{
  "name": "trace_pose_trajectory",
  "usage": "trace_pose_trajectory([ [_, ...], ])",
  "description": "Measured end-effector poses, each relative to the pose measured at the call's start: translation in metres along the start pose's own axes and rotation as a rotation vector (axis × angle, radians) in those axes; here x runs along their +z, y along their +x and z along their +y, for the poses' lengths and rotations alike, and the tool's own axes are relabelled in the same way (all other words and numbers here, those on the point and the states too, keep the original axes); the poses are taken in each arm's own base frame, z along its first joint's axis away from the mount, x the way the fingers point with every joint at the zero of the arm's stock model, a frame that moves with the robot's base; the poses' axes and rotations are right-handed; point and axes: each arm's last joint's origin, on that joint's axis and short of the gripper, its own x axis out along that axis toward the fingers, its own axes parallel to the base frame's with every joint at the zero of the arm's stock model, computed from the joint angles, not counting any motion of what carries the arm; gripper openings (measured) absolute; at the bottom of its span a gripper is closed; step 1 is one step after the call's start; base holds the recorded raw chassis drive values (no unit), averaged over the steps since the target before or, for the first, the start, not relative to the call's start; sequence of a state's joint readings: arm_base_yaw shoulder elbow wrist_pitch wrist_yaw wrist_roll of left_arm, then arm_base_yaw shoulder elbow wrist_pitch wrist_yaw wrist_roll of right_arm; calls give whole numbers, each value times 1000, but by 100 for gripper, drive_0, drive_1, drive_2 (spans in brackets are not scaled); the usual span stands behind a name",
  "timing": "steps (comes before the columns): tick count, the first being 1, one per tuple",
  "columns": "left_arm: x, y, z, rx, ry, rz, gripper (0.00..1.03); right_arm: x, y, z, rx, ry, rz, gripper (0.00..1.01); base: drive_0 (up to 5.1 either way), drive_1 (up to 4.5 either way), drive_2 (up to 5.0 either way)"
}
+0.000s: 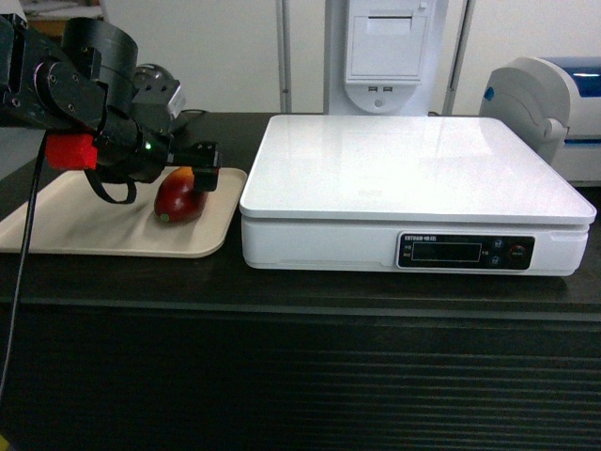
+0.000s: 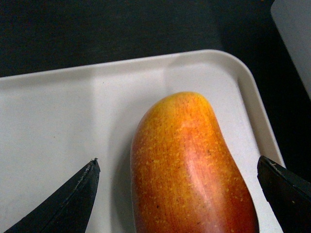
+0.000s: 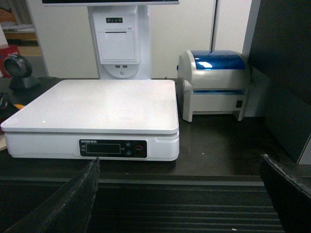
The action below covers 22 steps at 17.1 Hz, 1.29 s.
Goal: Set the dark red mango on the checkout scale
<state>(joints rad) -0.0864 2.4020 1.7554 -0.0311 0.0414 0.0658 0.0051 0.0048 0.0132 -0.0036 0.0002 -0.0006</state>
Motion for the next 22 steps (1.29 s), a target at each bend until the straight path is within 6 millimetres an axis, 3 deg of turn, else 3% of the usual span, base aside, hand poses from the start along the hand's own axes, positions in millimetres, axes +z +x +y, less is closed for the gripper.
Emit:
trace_pose_trajectory([
  [5, -11, 10, -2, 35, 57, 82, 98, 0, 0, 0, 0, 0, 0, 98, 0, 0, 0],
  [6, -11, 10, -3, 32, 65, 82, 95, 0, 0, 0, 0, 0, 0, 98, 0, 0, 0],
  [9, -8, 9, -5, 35, 76, 53, 64, 0, 0, 0, 0, 0, 0, 98, 0, 0, 0],
  [11, -1, 0, -10, 25, 87, 27, 61, 0, 0, 0, 0, 0, 0, 98, 0, 0, 0],
  [13, 22, -21, -20, 14, 100, -49, 61, 0, 0, 0, 0, 0, 0, 98, 0, 0, 0],
  [14, 48, -46, -35, -5, 115, -139, 61, 0, 0, 0, 0, 0, 0, 98, 0, 0, 0],
  [16, 82, -86, -69, -68, 147, -270, 61, 0, 0, 0, 0, 0, 0, 98, 0, 0, 0],
  [18, 101, -117, -119, -172, 178, -358, 61, 0, 0, 0, 0, 0, 0, 98, 0, 0, 0],
  [20, 97, -125, -174, -273, 223, -357, 61, 0, 0, 0, 0, 0, 0, 98, 0, 0, 0],
  [22, 85, -117, -218, -346, 239, -311, 61, 0, 0, 0, 0, 0, 0, 98, 0, 0, 0],
])
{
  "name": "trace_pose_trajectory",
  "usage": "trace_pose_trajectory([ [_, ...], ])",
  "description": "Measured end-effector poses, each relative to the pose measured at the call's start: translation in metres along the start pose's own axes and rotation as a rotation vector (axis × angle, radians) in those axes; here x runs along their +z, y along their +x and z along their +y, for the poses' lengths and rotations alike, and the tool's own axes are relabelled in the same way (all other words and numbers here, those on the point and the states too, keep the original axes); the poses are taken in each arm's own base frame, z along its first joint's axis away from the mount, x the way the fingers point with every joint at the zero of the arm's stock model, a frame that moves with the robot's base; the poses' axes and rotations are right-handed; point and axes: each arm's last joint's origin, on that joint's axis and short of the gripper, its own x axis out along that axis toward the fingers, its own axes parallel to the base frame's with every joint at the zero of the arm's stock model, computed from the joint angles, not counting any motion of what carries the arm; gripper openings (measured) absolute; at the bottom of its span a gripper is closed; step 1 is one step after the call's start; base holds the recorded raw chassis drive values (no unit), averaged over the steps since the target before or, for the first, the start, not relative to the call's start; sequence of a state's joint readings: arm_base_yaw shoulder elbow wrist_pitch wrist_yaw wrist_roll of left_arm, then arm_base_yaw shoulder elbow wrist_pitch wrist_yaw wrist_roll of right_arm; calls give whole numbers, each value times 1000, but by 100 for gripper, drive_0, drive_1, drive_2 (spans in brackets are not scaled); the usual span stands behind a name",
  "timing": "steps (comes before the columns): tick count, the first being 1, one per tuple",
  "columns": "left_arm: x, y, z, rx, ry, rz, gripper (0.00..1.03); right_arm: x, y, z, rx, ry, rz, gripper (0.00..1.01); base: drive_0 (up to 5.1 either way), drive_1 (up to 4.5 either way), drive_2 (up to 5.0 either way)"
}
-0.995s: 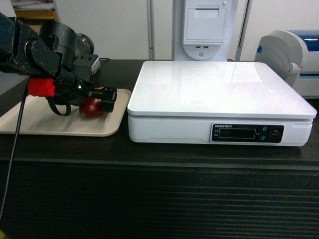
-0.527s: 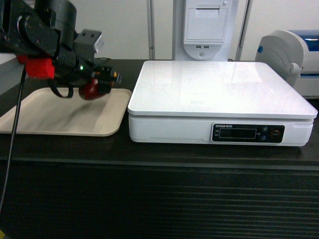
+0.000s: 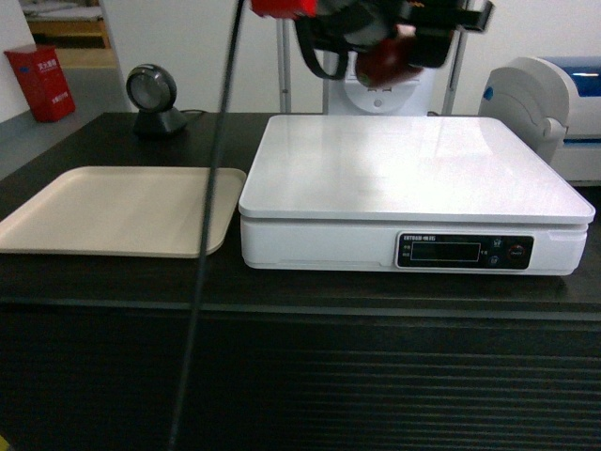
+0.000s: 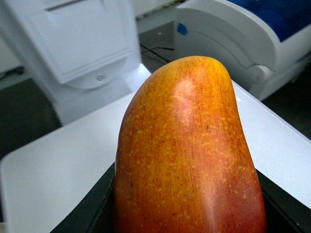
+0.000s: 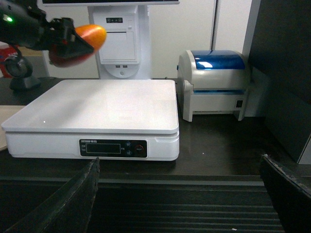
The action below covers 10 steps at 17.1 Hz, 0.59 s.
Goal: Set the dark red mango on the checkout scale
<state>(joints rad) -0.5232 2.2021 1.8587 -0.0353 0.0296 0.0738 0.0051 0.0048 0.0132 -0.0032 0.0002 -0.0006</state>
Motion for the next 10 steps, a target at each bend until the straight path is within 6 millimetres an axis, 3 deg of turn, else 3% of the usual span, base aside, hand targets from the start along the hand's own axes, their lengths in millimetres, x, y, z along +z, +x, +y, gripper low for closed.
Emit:
trace_pose_trajectory([
  [4, -16, 27, -36, -40, -77, 71, 61, 0, 0, 0, 0, 0, 0, 98, 0, 0, 0],
  [10, -14, 50, -43, 51, -277, 142, 61, 0, 0, 0, 0, 0, 0, 98, 0, 0, 0],
])
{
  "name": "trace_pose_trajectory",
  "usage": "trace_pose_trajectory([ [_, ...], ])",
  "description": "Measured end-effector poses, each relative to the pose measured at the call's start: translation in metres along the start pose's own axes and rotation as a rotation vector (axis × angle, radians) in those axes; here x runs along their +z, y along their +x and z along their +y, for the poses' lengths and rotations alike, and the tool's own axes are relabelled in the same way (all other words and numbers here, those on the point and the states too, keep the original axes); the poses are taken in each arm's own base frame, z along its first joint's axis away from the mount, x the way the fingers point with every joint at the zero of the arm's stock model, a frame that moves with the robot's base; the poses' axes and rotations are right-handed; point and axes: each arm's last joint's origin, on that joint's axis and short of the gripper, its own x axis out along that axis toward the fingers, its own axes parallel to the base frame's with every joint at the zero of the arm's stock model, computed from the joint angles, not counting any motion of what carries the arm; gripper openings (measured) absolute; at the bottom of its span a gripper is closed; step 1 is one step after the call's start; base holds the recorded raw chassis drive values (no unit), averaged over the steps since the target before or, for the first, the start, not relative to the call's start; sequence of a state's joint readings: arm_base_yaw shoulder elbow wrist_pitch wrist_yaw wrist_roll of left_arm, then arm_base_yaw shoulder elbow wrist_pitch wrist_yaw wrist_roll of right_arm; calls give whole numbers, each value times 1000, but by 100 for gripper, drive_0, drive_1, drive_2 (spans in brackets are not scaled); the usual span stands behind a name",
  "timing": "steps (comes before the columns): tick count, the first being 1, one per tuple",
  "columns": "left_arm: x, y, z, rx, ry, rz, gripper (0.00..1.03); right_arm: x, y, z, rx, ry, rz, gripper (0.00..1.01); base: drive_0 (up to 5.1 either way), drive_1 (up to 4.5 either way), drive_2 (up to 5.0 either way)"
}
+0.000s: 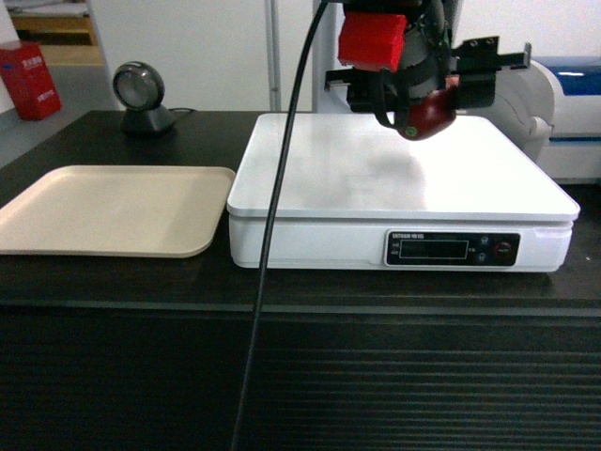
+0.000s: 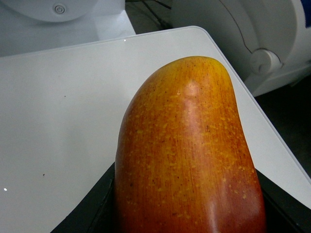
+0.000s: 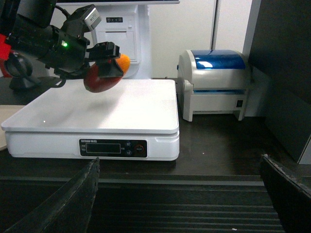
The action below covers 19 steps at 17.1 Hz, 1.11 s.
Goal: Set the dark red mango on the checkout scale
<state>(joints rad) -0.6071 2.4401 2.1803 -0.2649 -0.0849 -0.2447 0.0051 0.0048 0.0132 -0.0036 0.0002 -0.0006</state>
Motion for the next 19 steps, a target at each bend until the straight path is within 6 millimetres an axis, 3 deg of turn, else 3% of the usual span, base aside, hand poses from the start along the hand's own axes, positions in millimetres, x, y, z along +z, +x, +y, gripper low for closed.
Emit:
trace_pose_trajectory([
  [8, -8, 36, 2, 167, -308, 115, 61, 0, 0, 0, 0, 0, 0, 98, 0, 0, 0],
  [12, -14, 40, 3, 145, -304, 81, 100, 0, 0, 0, 0, 0, 0, 98, 0, 0, 0],
  [15, -5, 23, 3, 135, -233, -20, 98, 0, 0, 0, 0, 0, 0, 98, 0, 0, 0],
  [19, 38, -40, 4, 23, -21, -295, 98, 0, 0, 0, 0, 0, 0, 98, 0, 0, 0],
])
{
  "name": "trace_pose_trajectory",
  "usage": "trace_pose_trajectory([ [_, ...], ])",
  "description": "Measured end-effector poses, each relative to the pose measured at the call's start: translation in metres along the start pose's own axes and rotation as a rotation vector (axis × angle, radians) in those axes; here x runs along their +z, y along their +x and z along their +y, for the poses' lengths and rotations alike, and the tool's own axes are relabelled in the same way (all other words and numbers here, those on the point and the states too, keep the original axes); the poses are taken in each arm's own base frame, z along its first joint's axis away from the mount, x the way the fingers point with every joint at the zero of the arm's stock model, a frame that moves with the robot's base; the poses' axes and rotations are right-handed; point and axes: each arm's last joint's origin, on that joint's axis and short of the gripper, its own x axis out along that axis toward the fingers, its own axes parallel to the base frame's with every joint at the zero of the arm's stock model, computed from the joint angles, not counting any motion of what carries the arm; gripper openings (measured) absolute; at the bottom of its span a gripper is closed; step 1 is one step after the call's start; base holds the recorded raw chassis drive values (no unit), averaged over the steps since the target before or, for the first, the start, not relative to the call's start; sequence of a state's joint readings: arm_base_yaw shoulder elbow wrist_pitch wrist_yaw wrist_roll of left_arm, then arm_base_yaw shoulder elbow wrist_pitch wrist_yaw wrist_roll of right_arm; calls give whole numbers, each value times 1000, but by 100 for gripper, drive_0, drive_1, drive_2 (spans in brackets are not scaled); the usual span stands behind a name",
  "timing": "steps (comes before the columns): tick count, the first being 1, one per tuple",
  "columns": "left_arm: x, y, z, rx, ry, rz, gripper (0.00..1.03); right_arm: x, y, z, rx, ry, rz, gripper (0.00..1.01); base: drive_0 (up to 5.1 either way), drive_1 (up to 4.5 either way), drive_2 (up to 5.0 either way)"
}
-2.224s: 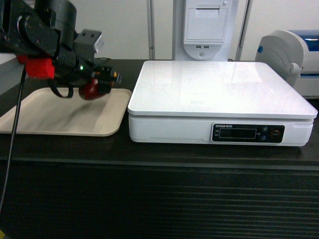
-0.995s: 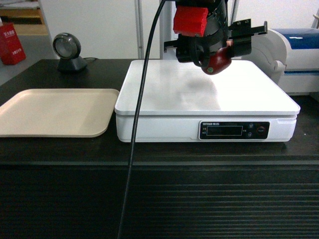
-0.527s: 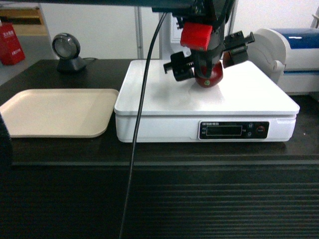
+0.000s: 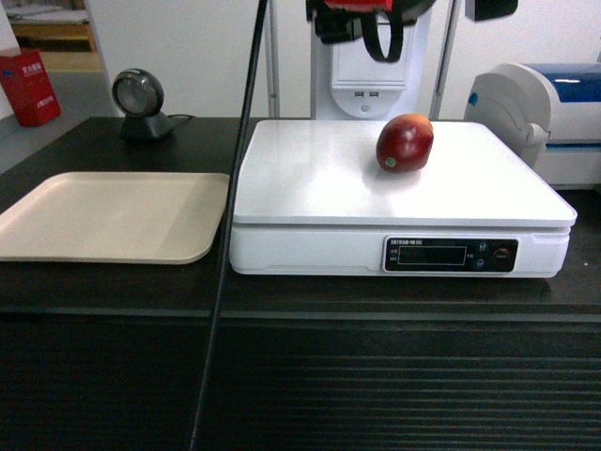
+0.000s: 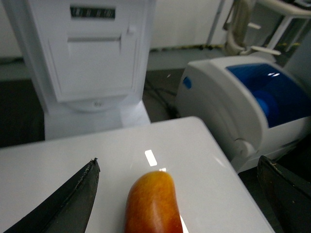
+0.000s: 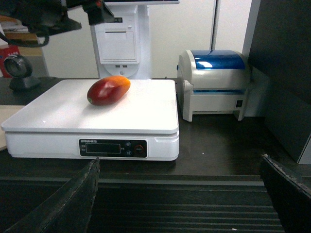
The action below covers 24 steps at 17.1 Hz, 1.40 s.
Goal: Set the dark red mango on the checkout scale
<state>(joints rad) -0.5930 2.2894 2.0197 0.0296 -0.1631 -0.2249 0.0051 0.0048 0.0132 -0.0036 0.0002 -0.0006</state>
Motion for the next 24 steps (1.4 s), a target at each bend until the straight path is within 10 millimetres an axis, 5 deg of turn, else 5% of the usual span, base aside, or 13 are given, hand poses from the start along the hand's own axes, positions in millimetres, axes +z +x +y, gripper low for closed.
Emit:
trace_pose_trajectory([
  [2, 6, -15, 24, -61, 68, -71, 98, 0, 0, 0, 0, 0, 0, 98, 0, 0, 0],
  [5, -13, -37, 110, 35, 79, -74, 98, 0, 0, 0, 0, 0, 0, 98, 0, 0, 0],
  [7, 4, -74, 162, 160, 62, -152, 98, 0, 0, 0, 0, 0, 0, 98, 0, 0, 0],
  [10, 20, -132, 209, 277, 67, -236, 98, 0, 0, 0, 0, 0, 0, 98, 0, 0, 0],
  [12, 8, -172, 234, 387, 97, -284, 82, 0, 0, 0, 0, 0, 0, 98, 0, 0, 0],
  [15, -25, -253, 222, 420, 120, -329, 49, 0, 0, 0, 0, 0, 0, 98, 0, 0, 0],
  [19, -94, -286, 207, 396, 107, -238, 2, 0, 0, 0, 0, 0, 0, 98, 0, 0, 0],
  [24, -128, -326, 193, 398, 113, -257, 2, 0, 0, 0, 0, 0, 0, 98, 0, 0, 0],
])
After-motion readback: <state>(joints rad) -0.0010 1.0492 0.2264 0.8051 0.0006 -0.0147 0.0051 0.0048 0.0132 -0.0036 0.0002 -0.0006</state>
